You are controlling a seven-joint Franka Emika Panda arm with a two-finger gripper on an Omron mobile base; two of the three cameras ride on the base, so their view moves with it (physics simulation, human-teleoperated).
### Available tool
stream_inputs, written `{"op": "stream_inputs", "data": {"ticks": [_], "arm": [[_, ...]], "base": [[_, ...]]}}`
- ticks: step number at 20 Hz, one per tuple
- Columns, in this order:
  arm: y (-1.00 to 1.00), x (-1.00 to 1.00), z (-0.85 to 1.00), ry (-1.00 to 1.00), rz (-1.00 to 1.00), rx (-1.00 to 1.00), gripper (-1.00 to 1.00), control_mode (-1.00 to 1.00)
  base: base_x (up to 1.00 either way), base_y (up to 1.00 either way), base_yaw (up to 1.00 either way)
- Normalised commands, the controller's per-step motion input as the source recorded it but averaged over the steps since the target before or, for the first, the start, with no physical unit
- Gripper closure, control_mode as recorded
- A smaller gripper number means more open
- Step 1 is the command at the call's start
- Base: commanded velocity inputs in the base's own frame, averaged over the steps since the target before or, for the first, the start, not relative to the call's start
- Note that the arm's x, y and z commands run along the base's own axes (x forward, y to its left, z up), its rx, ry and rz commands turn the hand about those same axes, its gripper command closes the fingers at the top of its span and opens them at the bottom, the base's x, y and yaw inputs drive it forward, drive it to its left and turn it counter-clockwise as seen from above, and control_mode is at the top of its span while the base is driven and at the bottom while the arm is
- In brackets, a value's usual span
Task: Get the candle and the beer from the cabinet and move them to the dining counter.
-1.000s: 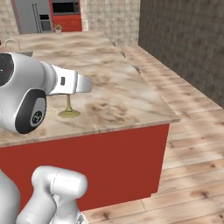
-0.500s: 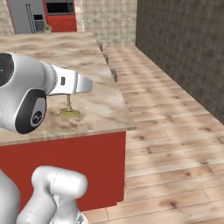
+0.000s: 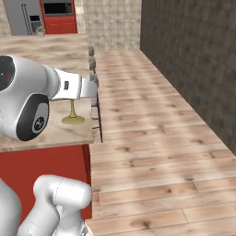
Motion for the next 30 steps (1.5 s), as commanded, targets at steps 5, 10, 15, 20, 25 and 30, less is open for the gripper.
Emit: {"op": "stream_inputs", "data": {"ticks": [5,10,15,20,25,30], "arm": [[0.0,0.0,0.0,0.0,0.0,0.0,1.0,1.0],[0.0,0.0,0.0,0.0,0.0,0.0,1.0,1.0],[0.0,0.0,0.0,0.0,0.0,0.0,1.0,1.0],[0.0,0.0,0.0,0.0,0.0,0.0,1.0,1.0],[0.0,0.0,0.0,0.0,0.0,0.0,1.0,1.0],[0.0,0.0,0.0,0.0,0.0,0.0,1.0,1.0]], "base": [[0.12,-1.0,0.14],[0.08,-0.92,0.17],[0.06,-0.84,0.22],[0.16,-0.68,0.38],[0.49,-0.57,0.52],[0.53,-0.54,0.33]]}}
